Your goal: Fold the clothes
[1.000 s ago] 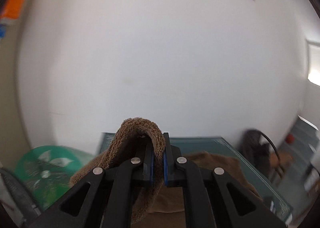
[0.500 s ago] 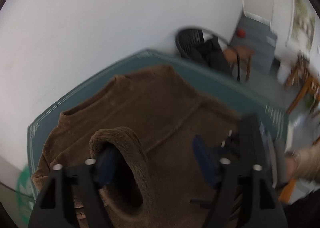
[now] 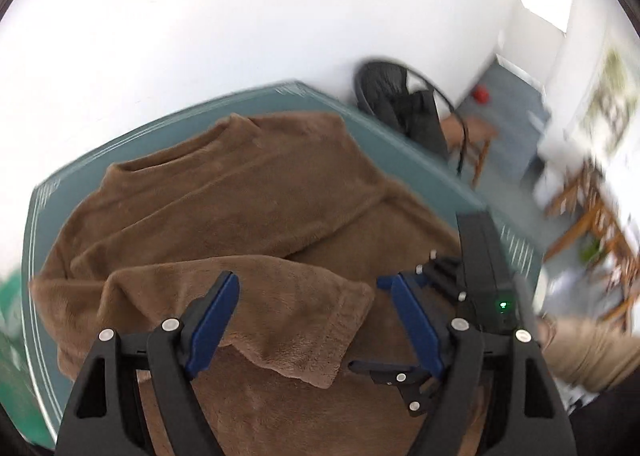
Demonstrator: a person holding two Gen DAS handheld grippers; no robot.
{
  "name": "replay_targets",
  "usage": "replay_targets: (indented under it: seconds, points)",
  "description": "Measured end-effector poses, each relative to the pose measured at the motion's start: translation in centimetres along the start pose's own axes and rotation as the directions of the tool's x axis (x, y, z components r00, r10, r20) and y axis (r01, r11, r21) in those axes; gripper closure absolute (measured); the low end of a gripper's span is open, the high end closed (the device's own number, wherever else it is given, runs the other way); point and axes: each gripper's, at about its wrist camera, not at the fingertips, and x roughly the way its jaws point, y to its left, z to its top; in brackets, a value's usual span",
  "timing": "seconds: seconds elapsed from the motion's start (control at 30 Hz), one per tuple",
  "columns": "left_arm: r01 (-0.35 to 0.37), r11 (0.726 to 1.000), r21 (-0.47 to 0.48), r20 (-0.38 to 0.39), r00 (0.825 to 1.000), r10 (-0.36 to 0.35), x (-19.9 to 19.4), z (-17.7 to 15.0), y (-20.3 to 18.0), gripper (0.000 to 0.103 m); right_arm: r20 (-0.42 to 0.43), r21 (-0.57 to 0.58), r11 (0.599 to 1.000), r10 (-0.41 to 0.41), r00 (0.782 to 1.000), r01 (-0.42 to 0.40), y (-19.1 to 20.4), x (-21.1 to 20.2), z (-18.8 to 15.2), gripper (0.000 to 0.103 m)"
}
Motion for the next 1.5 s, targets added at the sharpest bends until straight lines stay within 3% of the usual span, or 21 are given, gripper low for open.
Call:
replay_targets:
  seconds: [0.17, 0.3, 0.4, 0.5, 0.6, 0.63, 0.9, 1.07, 1.27, 1.3, 1.33, 1.43, 1.5]
  points:
    - [-0.022, 0.977, -0.213, 0.076, 0.996, 0.039, -2.5, -1.4, 4.2, 0.019, 0.031, 0.010, 0.999, 0.040, 0.999, -0.041, 0.0, -1.7, 0.3, 0.001]
    - [0.016, 0.907, -0.421, 0.097, 0.995, 0.028, -3.7, -4.3, 8.7, 0.019, 0.055, 0.017, 0.997, 0.072, 0.996, -0.074, 0.0, -3.1, 0.5, 0.001]
    - [0.009, 0.867, -0.498, 0.115, 0.992, 0.056, -4.3, -6.6, 11.0, 0.019, 0.074, 0.021, 0.995, 0.096, 0.993, -0.098, 0.0, -4.1, 0.6, 0.001]
    - [0.002, 0.836, -0.549, 0.121, 0.990, 0.077, -4.7, -8.3, 12.7, 0.019, 0.058, -0.086, 0.989, 0.126, 0.990, -0.121, 2.6, -5.0, 0.5, 0.006]
    - [0.017, 0.820, -0.572, 0.129, 0.989, 0.070, -4.3, -9.6, 13.6, 0.019, -0.029, -0.183, 0.978, 0.098, 0.995, -0.102, 5.4, -3.8, 0.4, 0.049]
    - [0.022, 0.819, -0.574, 0.132, 0.989, 0.067, -4.2, -9.9, 13.7, 0.019, -0.056, -0.214, 0.972, 0.085, 0.995, -0.095, 6.2, -3.2, 0.4, 0.052]
    - [0.044, 0.807, -0.589, 0.153, 0.987, 0.057, -4.8, -12.0, 15.2, 0.019, -0.102, -0.354, 0.935, -0.047, 0.994, 0.008, 8.6, -0.1, 1.6, 0.052]
    - [0.070, 0.783, -0.618, 0.164, 0.986, 0.042, -4.5, -13.1, 16.4, 0.019, -0.140, -0.486, 0.873, -0.125, 0.982, 0.042, 9.6, 2.0, 2.2, 0.052]
    - [0.085, 0.764, -0.639, 0.169, 0.985, 0.031, -4.0, -14.0, 17.5, 0.019, -0.065, -0.585, 0.808, -0.142, 0.988, 0.078, 12.0, 2.4, 3.0, 0.052]
    - [0.087, 0.761, -0.642, 0.168, 0.985, 0.029, -4.0, -14.2, 17.6, 0.019, -0.035, -0.597, 0.795, -0.154, 0.987, 0.103, 12.4, 2.5, 3.1, 0.055]
    - [0.090, 0.758, -0.646, 0.169, 0.985, 0.028, -3.9, -14.3, 17.8, 0.019, -0.016, -0.609, 0.782, -0.176, 0.984, 0.130, 12.6, 2.8, 3.1, 0.068]
    - [0.096, 0.751, -0.654, 0.173, 0.985, 0.026, -3.9, -14.7, 18.3, 0.019, 0.010, -0.633, 0.748, -0.249, 0.968, 0.199, 13.0, 3.9, 3.2, 0.088]
    - [0.095, 0.747, -0.658, 0.175, 0.984, 0.029, -3.9, -14.8, 18.6, 0.019, 0.020, -0.635, 0.743, -0.259, 0.966, 0.212, 13.1, 3.8, 3.6, 0.092]
